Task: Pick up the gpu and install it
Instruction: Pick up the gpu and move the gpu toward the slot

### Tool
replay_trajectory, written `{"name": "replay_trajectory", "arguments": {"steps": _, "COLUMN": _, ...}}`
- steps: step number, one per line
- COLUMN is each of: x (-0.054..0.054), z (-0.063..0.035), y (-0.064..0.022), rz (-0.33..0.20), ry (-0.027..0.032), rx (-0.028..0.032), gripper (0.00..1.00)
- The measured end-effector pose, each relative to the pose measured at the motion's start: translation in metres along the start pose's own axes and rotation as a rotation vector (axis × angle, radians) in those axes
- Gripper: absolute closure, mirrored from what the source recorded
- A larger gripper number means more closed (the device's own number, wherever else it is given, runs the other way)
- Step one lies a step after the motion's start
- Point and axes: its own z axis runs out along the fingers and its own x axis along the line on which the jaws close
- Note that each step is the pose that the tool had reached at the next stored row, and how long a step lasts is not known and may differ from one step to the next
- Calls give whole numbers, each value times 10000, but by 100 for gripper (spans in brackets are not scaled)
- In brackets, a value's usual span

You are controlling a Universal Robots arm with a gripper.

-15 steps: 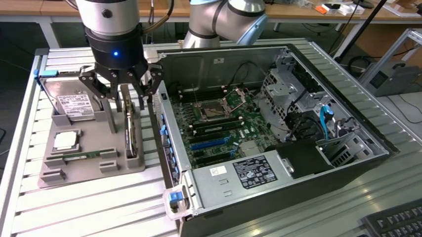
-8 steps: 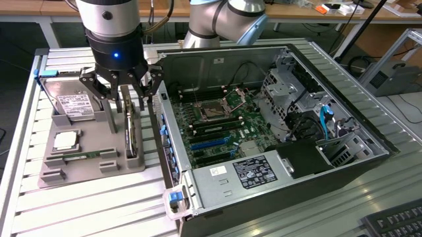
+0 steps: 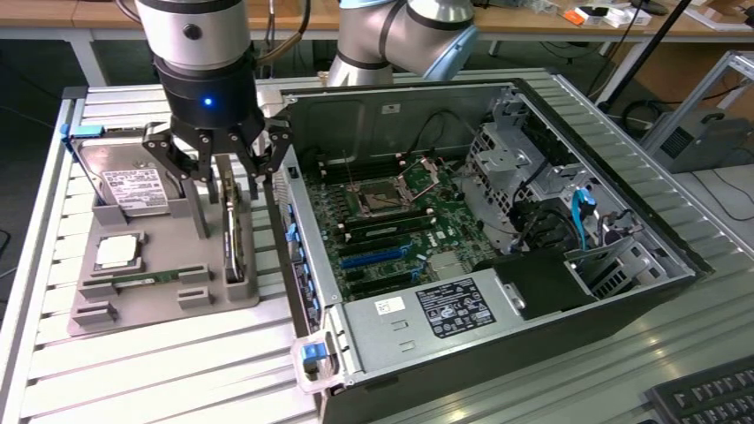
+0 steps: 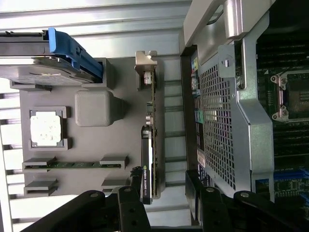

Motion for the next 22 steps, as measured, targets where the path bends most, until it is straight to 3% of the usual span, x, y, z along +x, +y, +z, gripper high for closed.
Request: {"name": "replay_trajectory", "arguments": {"steps": 22, "x": 2, "z": 83, "y": -1, "rz": -1, "ry": -2, "rx": 27, "gripper": 52}}
